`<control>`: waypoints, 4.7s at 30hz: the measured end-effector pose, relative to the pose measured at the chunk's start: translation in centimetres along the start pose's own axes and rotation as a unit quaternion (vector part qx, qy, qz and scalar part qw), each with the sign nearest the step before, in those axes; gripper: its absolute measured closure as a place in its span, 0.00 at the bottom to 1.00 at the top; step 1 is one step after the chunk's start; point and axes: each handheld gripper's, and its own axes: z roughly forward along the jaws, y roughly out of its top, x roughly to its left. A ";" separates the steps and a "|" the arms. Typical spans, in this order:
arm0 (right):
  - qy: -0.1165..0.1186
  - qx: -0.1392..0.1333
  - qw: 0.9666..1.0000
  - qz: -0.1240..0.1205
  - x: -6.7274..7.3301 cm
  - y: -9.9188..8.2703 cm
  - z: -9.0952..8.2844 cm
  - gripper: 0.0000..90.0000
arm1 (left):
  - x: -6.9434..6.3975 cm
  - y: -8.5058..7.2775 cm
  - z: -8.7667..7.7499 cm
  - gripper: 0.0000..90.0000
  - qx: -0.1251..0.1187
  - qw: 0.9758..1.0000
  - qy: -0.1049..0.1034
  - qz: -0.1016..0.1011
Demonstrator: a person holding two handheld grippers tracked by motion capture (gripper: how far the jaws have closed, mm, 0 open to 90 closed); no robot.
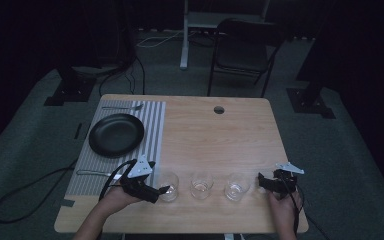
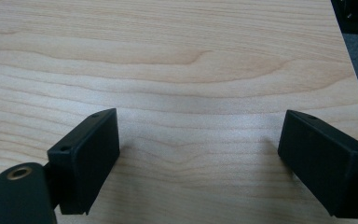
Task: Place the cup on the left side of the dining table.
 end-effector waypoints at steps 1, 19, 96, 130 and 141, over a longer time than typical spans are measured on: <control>0.000 0.000 1.000 0.000 0.0 0.0 0.0 0.14 | 0.0 0.1 0.1 0.05 0.001 1.000 -0.003 0.002; 0.000 0.000 1.000 0.000 0.0 0.0 0.0 0.14 | -1.1 2.1 2.8 0.06 0.030 0.999 -0.026 0.028; 0.000 0.000 1.000 0.000 0.0 0.0 0.0 0.13 | -6.7 8.9 13.8 0.18 0.242 0.961 -0.025 0.133; 0.000 0.000 1.000 0.001 0.0 0.0 0.0 0.13 | -4.7 11.3 13.4 0.21 0.232 0.968 -0.033 0.083; 0.000 0.000 1.000 0.000 0.0 0.0 0.0 0.13 | -2.9 11.7 13.5 0.21 0.238 0.969 -0.009 0.069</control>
